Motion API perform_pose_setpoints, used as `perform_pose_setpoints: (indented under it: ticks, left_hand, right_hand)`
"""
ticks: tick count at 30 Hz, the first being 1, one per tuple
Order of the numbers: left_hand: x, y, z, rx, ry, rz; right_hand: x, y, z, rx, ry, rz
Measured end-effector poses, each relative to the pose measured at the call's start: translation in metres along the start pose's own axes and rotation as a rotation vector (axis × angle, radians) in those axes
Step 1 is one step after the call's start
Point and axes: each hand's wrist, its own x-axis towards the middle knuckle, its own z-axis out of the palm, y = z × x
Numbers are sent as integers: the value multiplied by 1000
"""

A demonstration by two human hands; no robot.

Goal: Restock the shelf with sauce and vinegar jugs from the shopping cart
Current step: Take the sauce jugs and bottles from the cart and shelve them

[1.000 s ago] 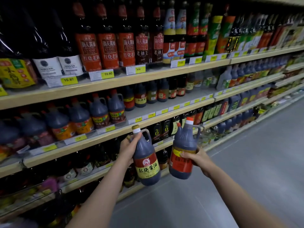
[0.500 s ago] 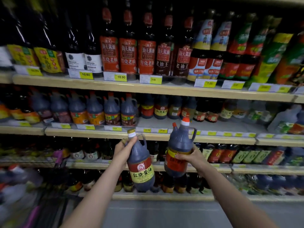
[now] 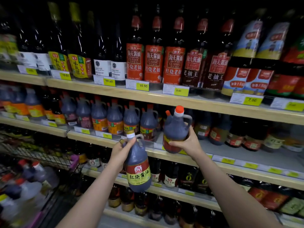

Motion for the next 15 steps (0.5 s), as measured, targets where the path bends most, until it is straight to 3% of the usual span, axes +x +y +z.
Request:
perform_pose_setpoints:
  ticks: [5, 15]
  left_hand:
    - [44, -15, -5, -32, -10, 64]
    - [97, -42, -8, -44, 26, 90]
  right_hand:
    - [40, 30, 27, -78, 58, -133]
    - [99, 76, 40, -50, 47, -10]
